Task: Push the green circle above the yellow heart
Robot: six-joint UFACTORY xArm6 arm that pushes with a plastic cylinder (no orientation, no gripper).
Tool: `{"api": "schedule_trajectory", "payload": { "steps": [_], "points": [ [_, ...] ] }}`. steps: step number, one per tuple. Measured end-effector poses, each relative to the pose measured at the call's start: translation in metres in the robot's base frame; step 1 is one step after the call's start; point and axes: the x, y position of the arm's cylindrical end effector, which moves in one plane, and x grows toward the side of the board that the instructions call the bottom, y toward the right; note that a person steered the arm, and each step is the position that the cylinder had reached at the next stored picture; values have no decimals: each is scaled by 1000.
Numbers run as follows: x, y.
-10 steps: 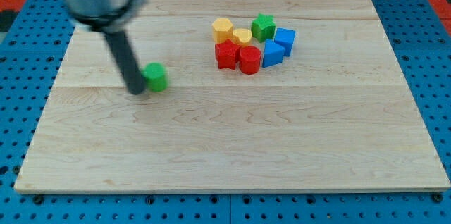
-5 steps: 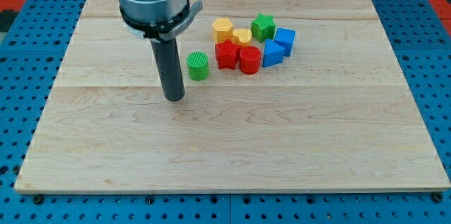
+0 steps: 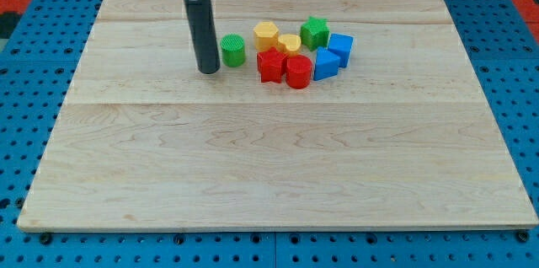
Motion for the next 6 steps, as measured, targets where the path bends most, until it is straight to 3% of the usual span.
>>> {"api": "schedule_trajectory", "payload": {
  "steps": [4, 5, 6],
  "points": [
    [-20, 56],
    [-28, 39],
    [-66, 21]
  ]
}}
